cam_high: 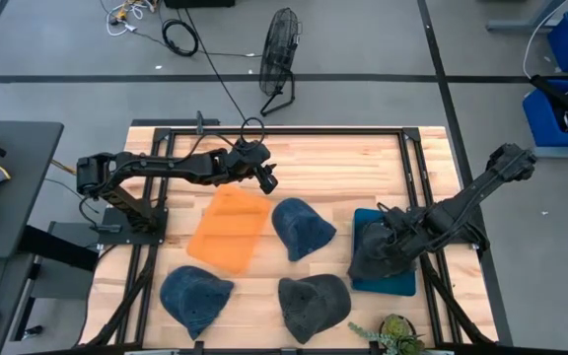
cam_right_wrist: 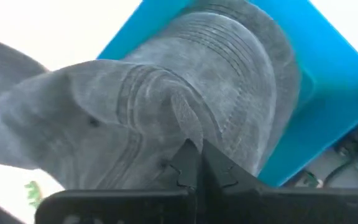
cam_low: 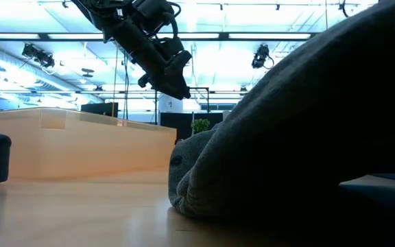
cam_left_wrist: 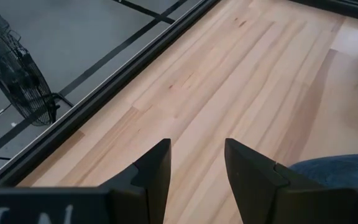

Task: Pick & Place hat
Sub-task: Put the top black cap into the blue bin, then put the black cap into the blue bin

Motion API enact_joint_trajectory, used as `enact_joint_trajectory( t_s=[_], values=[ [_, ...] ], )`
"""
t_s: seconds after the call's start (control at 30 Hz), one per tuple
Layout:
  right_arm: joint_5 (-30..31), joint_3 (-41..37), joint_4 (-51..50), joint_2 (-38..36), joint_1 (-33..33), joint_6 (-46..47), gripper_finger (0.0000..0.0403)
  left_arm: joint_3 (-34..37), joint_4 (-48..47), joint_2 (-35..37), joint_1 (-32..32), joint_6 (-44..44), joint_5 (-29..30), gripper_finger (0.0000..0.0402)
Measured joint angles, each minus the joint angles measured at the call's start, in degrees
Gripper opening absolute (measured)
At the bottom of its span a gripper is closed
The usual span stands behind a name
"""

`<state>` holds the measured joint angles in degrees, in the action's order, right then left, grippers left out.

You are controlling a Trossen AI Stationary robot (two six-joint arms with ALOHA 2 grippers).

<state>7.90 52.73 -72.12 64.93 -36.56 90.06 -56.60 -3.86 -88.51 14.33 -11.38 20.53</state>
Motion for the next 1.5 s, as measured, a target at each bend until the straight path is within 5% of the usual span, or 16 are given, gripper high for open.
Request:
enact_joint_trajectory(
  t_s=[0.37, 0.8, 1.0, 1.17, 1.5],
  values=[
    [-10.5, -10.3, 10.8, 0.0, 0.1, 0.2, 0.0050, 0.0, 0.0, 0.0, 0.0, 0.1, 0.0, 0.0154],
    [-17.4, 0.2, 6.9, 0.0, 0.6, -1.9, 0.0148, 0.0, 0.2, 0.0, 0.0, 0.2, 0.4, 0.0154],
    [-3.7, 8.8, -2.3, 0.0, 0.6, -5.4, 0.0150, 0.0, 0.4, 0.0, 0.0, 1.7, 0.4, 0.0154],
    [15.0, 10.3, 1.2, 0.0, 0.7, -20.2, 0.0151, 0.0, 0.3, 0.0, 0.0, 7.4, -4.7, 0.0154],
    [29.5, 10.3, 3.9, 0.0, 4.0, -26.7, 0.0151, 0.0, 0.6, 0.0, -3.4, 22.6, -44.4, 0.0153]
  ],
)
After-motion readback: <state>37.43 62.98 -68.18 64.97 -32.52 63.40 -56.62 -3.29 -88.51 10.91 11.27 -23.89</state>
